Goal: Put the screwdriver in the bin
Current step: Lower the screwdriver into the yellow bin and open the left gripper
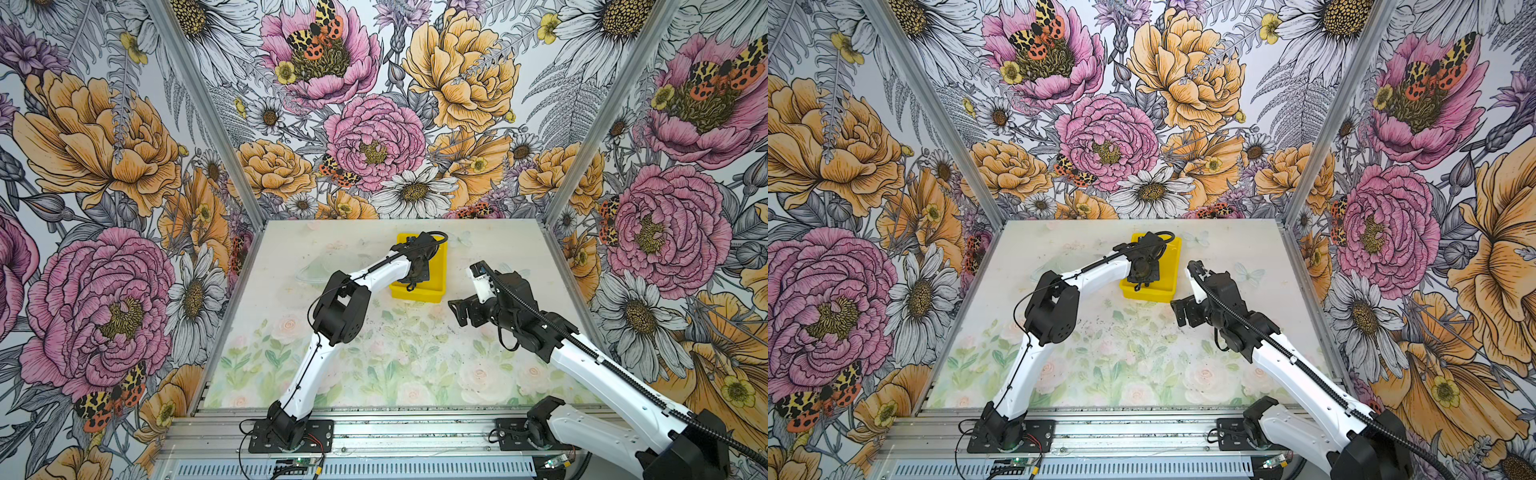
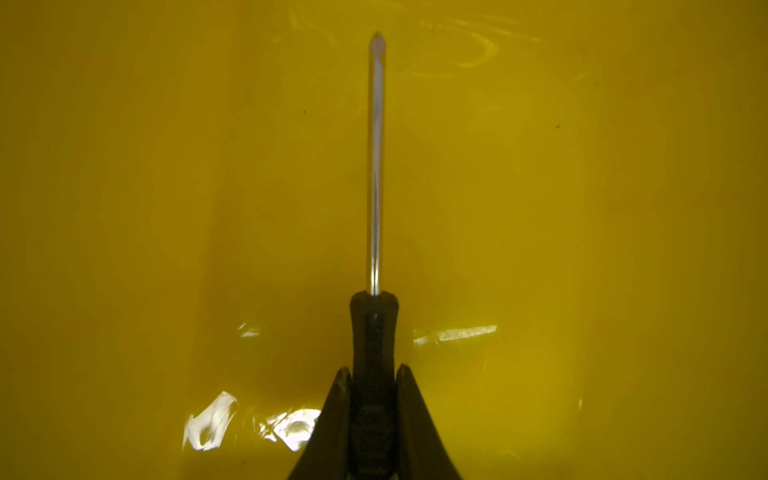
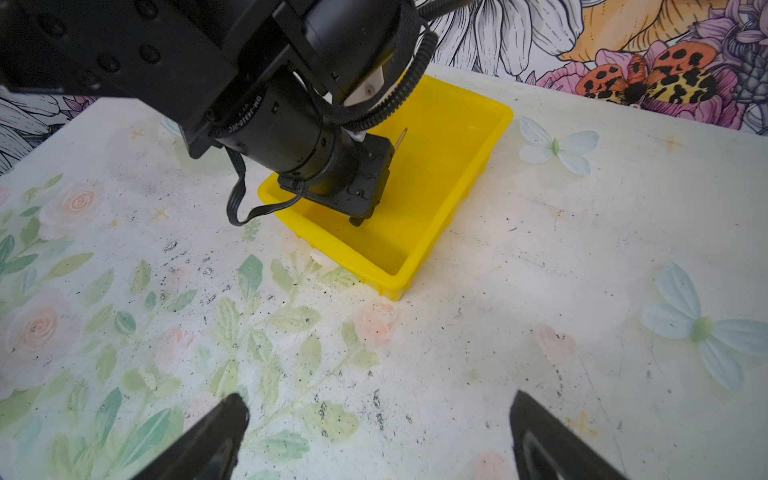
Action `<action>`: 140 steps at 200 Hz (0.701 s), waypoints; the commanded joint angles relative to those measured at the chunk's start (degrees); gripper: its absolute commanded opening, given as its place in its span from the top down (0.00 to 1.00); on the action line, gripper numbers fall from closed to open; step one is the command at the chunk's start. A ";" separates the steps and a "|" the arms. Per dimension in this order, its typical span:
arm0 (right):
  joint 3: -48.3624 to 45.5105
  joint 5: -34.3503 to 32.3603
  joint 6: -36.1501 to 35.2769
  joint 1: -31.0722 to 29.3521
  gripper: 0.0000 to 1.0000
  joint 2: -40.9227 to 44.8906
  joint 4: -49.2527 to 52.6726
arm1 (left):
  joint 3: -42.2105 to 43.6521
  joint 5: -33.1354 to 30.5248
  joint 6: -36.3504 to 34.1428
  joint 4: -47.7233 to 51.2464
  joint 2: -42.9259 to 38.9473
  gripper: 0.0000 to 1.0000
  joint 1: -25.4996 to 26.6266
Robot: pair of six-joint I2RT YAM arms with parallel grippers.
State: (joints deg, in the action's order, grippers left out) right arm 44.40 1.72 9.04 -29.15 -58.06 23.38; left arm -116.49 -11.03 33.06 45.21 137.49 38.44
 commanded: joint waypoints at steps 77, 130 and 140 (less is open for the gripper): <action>1.87 -1.56 -0.68 0.64 0.01 0.48 -1.59 | -2.28 1.84 1.04 -0.21 -1.28 0.66 -0.84; 2.39 -1.97 -0.90 0.64 0.01 0.56 -1.89 | -0.56 1.47 0.38 -0.32 -6.49 0.60 -0.54; 2.35 -2.14 -0.95 0.67 0.01 0.76 -1.93 | 0.42 1.18 0.21 -0.33 -7.98 0.59 -0.39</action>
State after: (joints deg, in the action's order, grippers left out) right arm 44.62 0.82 8.93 -28.80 -58.06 23.33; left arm -117.34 -10.07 33.65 45.21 136.46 38.06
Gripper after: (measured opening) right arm 0.994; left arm 0.399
